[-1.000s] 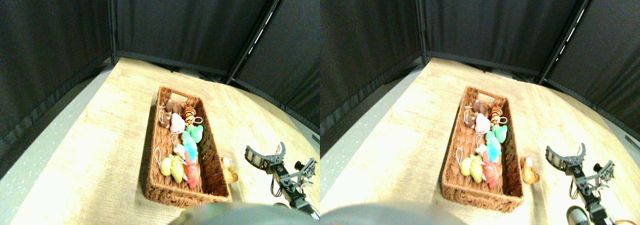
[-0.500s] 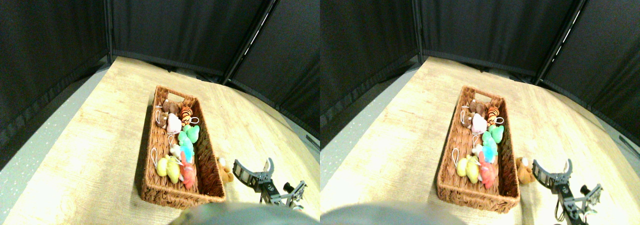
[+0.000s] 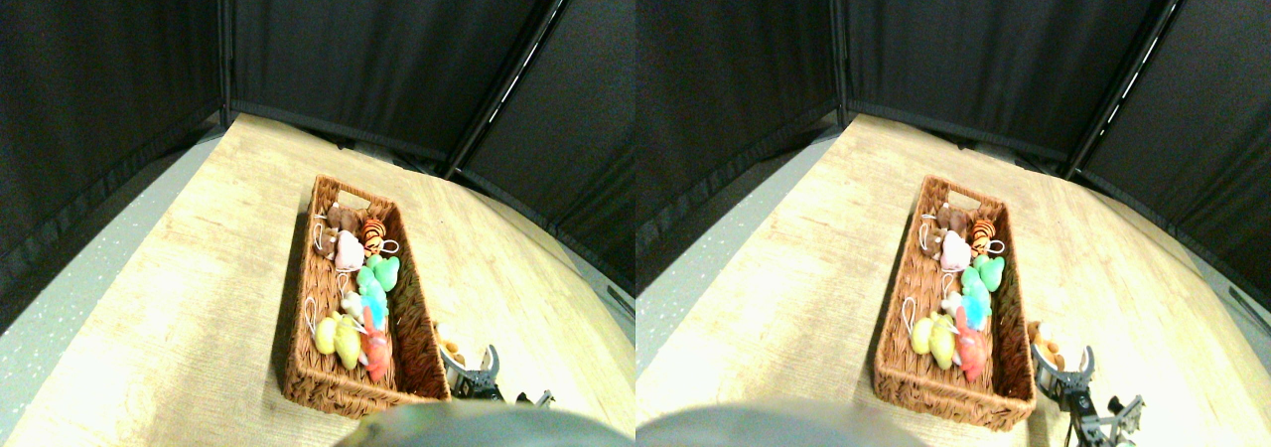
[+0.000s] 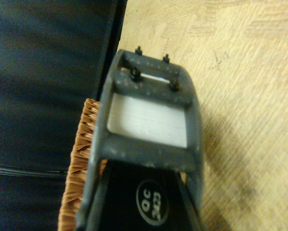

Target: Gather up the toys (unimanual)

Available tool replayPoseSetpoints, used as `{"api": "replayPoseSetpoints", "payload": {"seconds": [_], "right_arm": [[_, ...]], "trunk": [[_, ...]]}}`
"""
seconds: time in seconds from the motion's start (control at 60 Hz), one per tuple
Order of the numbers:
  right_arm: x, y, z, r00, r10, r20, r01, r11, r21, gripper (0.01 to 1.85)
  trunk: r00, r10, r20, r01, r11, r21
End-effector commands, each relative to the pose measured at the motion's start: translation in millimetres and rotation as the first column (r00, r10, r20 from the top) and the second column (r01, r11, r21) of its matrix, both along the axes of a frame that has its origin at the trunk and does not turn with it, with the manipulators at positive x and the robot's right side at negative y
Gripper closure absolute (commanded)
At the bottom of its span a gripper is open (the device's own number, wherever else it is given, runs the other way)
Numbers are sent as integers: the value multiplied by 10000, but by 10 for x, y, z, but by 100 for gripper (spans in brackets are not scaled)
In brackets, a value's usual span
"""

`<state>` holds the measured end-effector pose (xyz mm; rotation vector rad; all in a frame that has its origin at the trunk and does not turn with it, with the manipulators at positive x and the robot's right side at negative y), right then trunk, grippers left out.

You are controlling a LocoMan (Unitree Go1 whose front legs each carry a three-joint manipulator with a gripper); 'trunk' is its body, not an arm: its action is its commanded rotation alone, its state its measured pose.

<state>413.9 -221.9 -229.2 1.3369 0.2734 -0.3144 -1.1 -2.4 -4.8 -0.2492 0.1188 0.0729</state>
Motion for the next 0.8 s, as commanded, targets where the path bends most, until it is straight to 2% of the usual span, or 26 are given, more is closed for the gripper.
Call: {"api": "replayPoseSetpoints", "payload": {"seconds": [0.017,0.217,0.25,0.367,0.5,0.6,0.65,0.7,0.733,0.767,0.783,0.8], "right_arm": [[67,-16,-22,9998,107,176,-113,9995,292,93],[180,-2,-200,9998,146,-149,-140,9992,362,97],[197,3,-225,9995,-105,-304,114,9995,294,95],[248,-27,-303,9994,-176,-284,189,9987,481,100],[297,-62,-334,9984,-355,-433,377,9980,503,95],[316,-91,-354,9976,-579,-384,600,9966,562,99],[321,-105,-351,9962,-815,-294,835,9939,718,106],[327,-117,-348,9969,-758,-209,770,9948,660,114],[333,-123,-341,9966,-802,-162,809,9954,515,135],[328,-121,-316,9968,-803,-1,802,9963,-293,169],[324,-124,-306,9963,-859,70,862,9948,-539,179],[324,-124,-306,9963,-859,70,862,9948,-539,179]], "trunk": [[9996,261,-95,-262,9996,-72],[9995,273,-182,-274,9996,-82],[9994,275,-194,-277,9996,-72],[9995,242,-220,-243,9997,-10],[9995,190,-250,-188,9998,71],[9995,142,-286,-138,9998,142],[9995,121,-306,-117,9998,150],[9994,98,-321,-92,9998,172],[9995,97,-298,-92,9998,175],[9995,80,-304,-74,9998,189],[9995,80,-304,-74,9998,189],[9995,63,-312,-57,9998,201]]}}
